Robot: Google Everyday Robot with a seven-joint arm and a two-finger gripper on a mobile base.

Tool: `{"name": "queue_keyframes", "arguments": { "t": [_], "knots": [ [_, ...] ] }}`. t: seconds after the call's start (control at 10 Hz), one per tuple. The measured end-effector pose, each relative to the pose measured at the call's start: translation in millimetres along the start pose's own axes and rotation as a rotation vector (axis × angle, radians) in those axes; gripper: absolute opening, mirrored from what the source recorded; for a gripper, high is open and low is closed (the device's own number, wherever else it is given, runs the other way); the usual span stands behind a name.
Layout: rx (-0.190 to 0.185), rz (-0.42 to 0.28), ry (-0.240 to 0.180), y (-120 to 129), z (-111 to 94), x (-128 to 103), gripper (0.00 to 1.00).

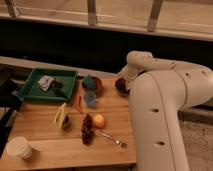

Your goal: Place eraser in table surface

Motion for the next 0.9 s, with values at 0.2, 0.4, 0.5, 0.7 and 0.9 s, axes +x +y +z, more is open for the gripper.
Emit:
{"name": "queue_keyframes", "arguments": {
  "t": [0.2,0.4,0.5,0.7,0.9],
  "knots": [
    [0.016,0.014,0.007,-3,14,-4,0.7],
    [0.029,0.037,0.013,-9,24,-7,0.7],
    [0.037,0.048,0.014,-12,30,-7,0.69],
    [0.042,0.061,0.015,-14,32,-9,0.56],
    [0.047,0.067,0.018,-16,35,-11,0.36]
  ]
}}
